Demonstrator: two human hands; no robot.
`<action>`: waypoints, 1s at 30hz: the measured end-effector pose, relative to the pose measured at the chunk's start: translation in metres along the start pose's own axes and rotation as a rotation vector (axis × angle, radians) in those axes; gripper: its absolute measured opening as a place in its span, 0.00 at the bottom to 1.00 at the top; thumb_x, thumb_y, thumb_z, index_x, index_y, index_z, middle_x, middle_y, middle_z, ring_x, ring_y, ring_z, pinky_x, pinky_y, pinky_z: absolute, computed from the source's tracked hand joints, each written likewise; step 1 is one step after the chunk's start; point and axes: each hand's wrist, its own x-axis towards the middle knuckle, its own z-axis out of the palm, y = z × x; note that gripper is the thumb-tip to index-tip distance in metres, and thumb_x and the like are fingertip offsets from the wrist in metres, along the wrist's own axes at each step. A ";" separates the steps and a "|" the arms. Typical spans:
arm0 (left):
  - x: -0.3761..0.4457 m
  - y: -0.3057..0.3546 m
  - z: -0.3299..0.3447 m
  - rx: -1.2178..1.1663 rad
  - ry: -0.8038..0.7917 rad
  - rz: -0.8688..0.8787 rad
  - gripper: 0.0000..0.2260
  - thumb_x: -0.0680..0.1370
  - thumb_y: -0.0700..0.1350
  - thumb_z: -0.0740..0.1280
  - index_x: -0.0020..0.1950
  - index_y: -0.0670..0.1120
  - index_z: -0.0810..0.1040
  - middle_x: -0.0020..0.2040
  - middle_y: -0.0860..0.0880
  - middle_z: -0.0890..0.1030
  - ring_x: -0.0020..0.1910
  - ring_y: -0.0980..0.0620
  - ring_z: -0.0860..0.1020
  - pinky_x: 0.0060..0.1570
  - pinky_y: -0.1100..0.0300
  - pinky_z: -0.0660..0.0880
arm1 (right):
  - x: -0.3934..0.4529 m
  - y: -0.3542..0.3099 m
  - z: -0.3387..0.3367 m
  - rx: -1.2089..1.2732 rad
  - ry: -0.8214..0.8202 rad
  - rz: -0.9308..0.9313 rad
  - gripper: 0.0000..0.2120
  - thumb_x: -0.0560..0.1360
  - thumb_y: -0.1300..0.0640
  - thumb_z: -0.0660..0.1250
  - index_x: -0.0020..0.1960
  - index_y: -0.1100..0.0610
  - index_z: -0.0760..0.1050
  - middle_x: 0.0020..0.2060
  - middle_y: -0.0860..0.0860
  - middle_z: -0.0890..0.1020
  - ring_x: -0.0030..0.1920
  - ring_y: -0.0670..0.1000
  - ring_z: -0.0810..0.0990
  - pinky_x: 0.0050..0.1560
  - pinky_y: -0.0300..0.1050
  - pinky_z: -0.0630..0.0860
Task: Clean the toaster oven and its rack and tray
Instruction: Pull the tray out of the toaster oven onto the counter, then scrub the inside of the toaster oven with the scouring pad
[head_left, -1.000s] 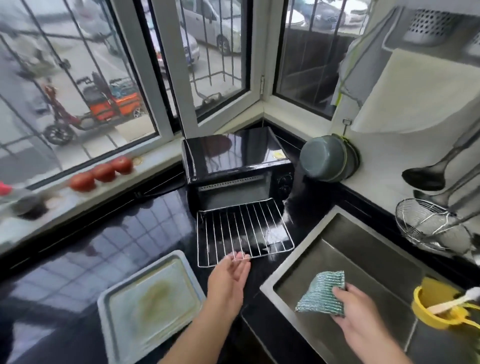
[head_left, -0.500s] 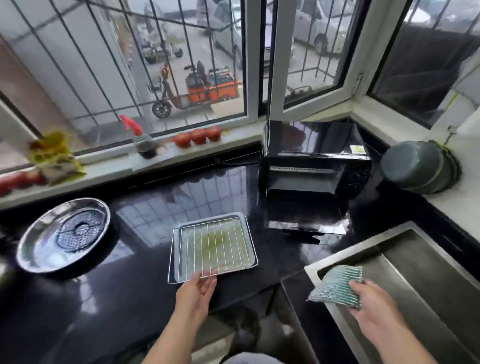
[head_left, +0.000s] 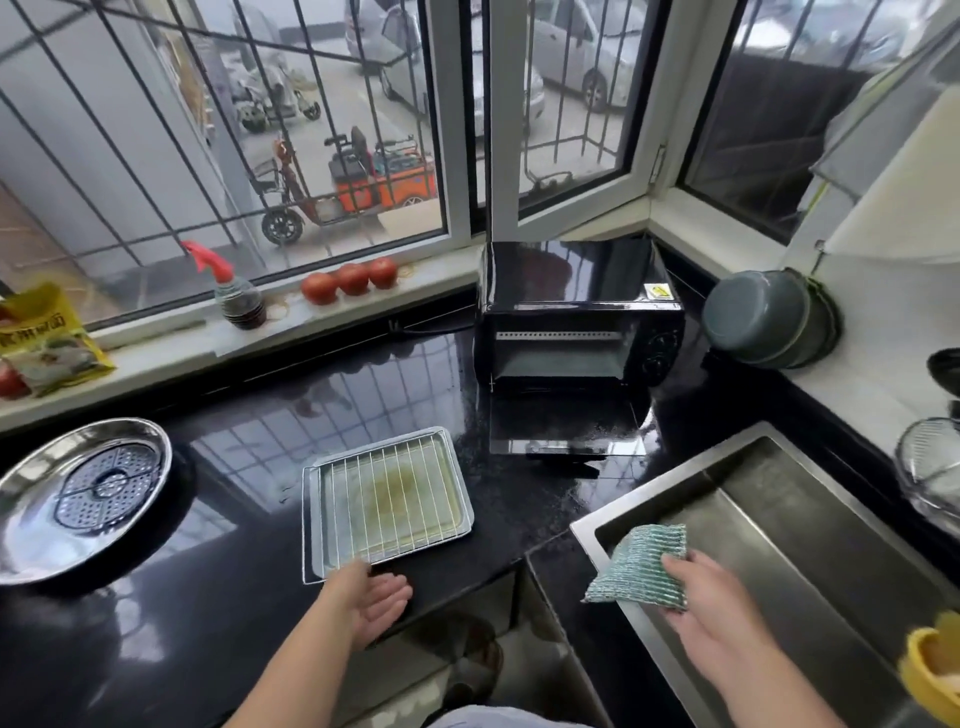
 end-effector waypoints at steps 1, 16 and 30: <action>-0.009 -0.004 0.003 0.023 -0.029 -0.013 0.19 0.87 0.47 0.56 0.65 0.33 0.77 0.49 0.39 0.86 0.47 0.42 0.84 0.35 0.51 0.83 | 0.000 -0.001 0.001 0.038 -0.014 0.020 0.10 0.81 0.69 0.57 0.59 0.65 0.74 0.51 0.64 0.81 0.46 0.59 0.80 0.45 0.52 0.77; -0.075 0.047 0.133 0.284 -0.583 0.212 0.12 0.85 0.38 0.59 0.67 0.41 0.76 0.52 0.38 0.85 0.47 0.40 0.85 0.41 0.49 0.82 | -0.024 0.025 0.111 -1.010 -0.386 -0.657 0.13 0.76 0.59 0.69 0.57 0.45 0.82 0.57 0.35 0.79 0.63 0.32 0.71 0.67 0.28 0.64; -0.019 0.127 0.181 0.523 -0.613 0.358 0.10 0.84 0.35 0.62 0.63 0.40 0.80 0.53 0.39 0.86 0.47 0.43 0.85 0.45 0.49 0.83 | 0.100 -0.054 0.173 -0.767 -0.056 -0.388 0.11 0.74 0.62 0.70 0.50 0.48 0.75 0.44 0.51 0.84 0.46 0.53 0.83 0.47 0.50 0.81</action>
